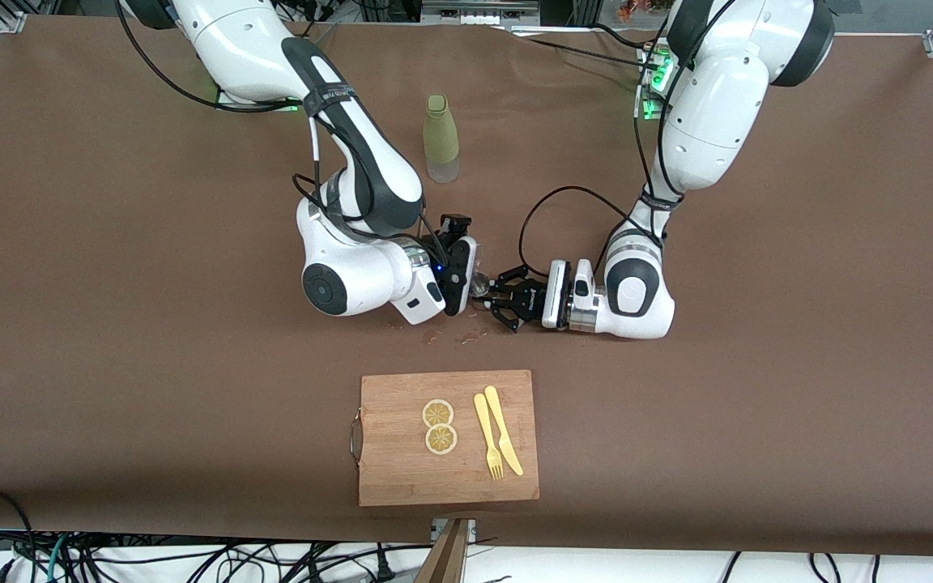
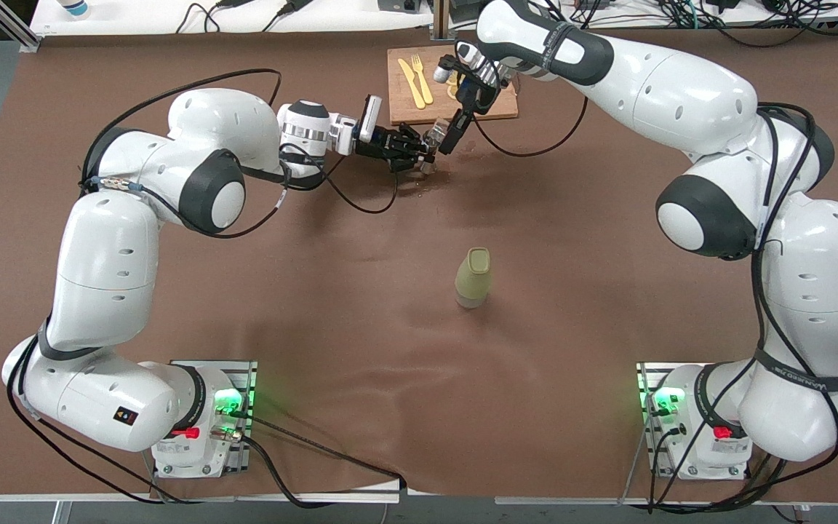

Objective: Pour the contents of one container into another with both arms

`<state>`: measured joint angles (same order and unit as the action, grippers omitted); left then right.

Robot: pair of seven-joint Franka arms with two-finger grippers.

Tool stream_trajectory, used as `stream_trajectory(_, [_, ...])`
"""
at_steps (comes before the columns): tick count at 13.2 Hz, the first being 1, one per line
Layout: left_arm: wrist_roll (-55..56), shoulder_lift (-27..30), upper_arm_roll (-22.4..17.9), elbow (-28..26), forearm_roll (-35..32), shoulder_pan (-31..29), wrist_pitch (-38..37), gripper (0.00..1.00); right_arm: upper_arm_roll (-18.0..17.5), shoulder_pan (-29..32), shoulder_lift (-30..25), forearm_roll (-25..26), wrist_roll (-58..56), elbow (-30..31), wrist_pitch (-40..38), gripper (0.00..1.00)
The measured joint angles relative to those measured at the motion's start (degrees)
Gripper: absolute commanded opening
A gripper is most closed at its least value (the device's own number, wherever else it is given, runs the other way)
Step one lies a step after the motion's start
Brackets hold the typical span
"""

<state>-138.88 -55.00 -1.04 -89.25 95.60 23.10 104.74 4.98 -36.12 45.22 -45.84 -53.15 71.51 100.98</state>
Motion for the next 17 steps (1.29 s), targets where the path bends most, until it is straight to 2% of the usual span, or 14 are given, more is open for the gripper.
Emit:
stream_trajectory(8, [0.0, 0.0, 0.0, 0.3, 0.0, 0.0, 0.0, 0.00, 0.1, 0.7, 0.0, 0.0, -1.1, -0.3, 0.9, 0.09])
stream_trajectory(10, [0.0, 0.0, -0.1, 0.5, 0.0, -0.2, 0.0, 0.00, 0.1, 1.3, 0.0, -1.3, -5.6, -0.3, 1.1, 0.09])
stream_trajectory(13, [0.0, 0.0, -0.1, 0.6, 0.0, -0.2, 0.0, 0.00, 0.1, 2.7, 0.2, -5.8, -15.3, -0.2, 1.1, 0.09])
stream_trajectory(17, [0.0, 0.1, -0.3, 1.2, 0.0, -1.7, -0.2, 0.00, 0.2, 4.8, 0.2, -6.6, -24.7, -0.2, -0.2, 0.09])
